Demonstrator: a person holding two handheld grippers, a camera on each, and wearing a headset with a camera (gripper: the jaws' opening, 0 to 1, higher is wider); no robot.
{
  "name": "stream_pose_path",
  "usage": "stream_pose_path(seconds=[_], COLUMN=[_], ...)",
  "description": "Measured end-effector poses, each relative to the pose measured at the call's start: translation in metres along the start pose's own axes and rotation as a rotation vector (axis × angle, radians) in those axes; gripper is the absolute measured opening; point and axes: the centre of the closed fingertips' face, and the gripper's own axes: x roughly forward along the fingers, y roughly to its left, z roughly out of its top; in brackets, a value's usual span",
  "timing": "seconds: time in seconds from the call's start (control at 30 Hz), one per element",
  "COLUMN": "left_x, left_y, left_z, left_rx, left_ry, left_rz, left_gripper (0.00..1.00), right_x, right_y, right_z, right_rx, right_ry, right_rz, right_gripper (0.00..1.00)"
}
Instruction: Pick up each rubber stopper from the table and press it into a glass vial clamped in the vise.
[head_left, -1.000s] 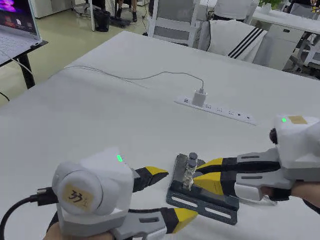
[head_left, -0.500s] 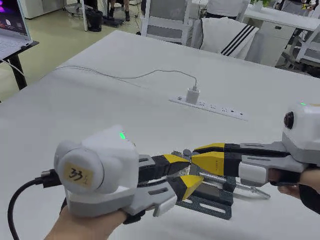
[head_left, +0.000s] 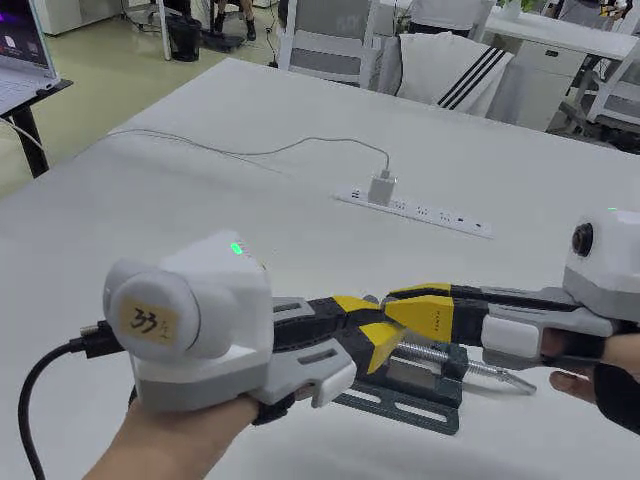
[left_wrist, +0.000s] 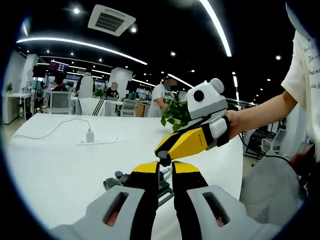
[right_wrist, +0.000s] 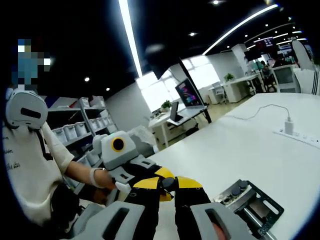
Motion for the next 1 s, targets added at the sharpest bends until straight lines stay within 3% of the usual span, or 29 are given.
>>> stream_pose_path(seconds=[0.1, 0.17, 0.27, 0.63, 1.0], left_x=[-0.001, -0.001, -0.001, -0.002, -0.004], left_y=[-0.002, -0.004, -0.003, -0.003, -0.002], left_z=[0.002, 0.0, 0.001, -0.003, -0.001], left_rx=[-0.012, -0.003, -0.013, 0.045, 0.087], left_ry=[-0.009, -0.008, -0.011, 0.015, 0.0], left_rz=[-0.007, -0.017, -0.016, -0.006, 0.007], left_gripper=[0.06, 0.05, 0.05, 0.05, 0.06], right_x=[0.0, -0.006, -0.01, -0.012, -0.007], right_y=[0.002, 0.0, 0.004, 0.004, 0.0], right_z=[0.001, 0.009, 0.007, 0.002, 0.001], right_rx=[0.014, 0.015, 0.005, 0.045, 0.221], right_ry=[-0.008, -0.045, -0.029, -0.013, -0.056], right_rz=[0.01, 0.018, 0.02, 0.011, 0.015], right_gripper=[0.01, 0.0, 0.0, 0.0, 0.0])
